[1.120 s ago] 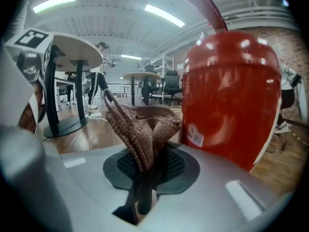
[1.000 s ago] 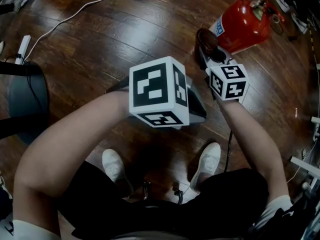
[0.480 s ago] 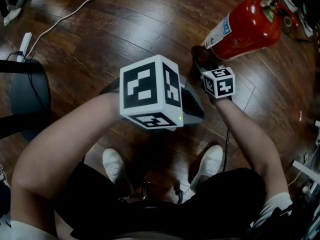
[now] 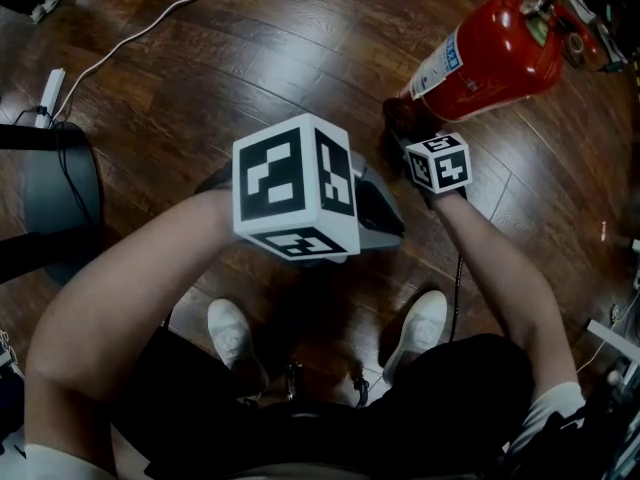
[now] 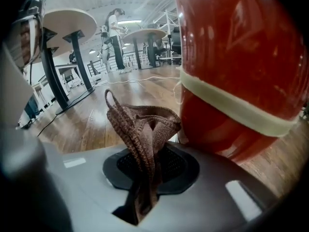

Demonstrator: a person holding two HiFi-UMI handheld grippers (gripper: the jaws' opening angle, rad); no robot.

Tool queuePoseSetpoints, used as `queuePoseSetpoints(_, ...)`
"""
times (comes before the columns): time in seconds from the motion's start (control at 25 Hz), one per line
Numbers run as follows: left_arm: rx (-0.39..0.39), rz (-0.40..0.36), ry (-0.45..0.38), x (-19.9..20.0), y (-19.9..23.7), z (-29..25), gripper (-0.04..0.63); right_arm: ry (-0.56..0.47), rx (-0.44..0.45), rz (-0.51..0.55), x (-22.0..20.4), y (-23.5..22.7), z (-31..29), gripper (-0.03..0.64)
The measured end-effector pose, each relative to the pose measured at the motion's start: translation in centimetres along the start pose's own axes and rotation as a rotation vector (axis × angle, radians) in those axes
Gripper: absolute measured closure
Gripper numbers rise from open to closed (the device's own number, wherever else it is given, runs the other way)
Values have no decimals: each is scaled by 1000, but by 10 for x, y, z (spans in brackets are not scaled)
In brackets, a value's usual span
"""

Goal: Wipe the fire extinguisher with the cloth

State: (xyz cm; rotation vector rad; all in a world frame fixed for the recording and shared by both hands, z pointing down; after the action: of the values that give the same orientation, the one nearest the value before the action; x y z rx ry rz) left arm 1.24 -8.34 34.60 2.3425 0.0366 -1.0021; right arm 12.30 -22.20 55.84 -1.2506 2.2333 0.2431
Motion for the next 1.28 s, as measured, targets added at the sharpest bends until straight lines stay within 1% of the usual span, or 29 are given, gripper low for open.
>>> queuePoseSetpoints(0.16,15,-14,-2,4,-1,3,571,-34,20,30,11,12,24,552)
queuePoseSetpoints(0.32,36,-31,4,7,-7,7,571,-69,58,49,18,31,66,552)
queuePoseSetpoints(0.44,65,-54,-3,12,-14,13,571,-105,75,91,23,45,110,551)
queuePoseSetpoints(0.64,143,-113,-49,36,-33,33,571,-199,74,152,41,61,199,551)
queuePoseSetpoints(0.76,184,-156,-81,52,-57,39,571,-255,75,175,45,73,263,551)
queuePoseSetpoints(0.84,213,-179,-97,57,-77,42,571,-280,77,210,45,83,304,551)
queuePoseSetpoints(0.92,249,-196,-103,57,-99,47,571,-296,77,269,44,92,341,551)
queuePoseSetpoints(1.0,287,-213,-111,59,-121,51,571,-303,50,347,41,99,376,550)
queuePoseSetpoints(1.08,314,-220,-137,63,-144,54,571,-316,23,398,37,107,412,551)
queuePoseSetpoints(1.16,339,-219,-175,68,-167,56,571,-338,13,421,32,119,447,550)
queuePoseSetpoints(1.28,382,-203,-251,68,-202,58,572,-376,24,414,20,143,489,549)
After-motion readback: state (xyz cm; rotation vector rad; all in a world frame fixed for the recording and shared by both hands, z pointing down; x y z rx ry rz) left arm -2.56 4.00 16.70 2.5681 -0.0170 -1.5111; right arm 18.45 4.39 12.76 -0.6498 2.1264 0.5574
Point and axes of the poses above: the fingertips, and each gripper's own axes: z backward along the fingers, y to its left, x out of its top, the point moved 5 cm from there along z, backward along the fingers, and after that the axes turned 6 degrees about y, right-handed, at the moved point
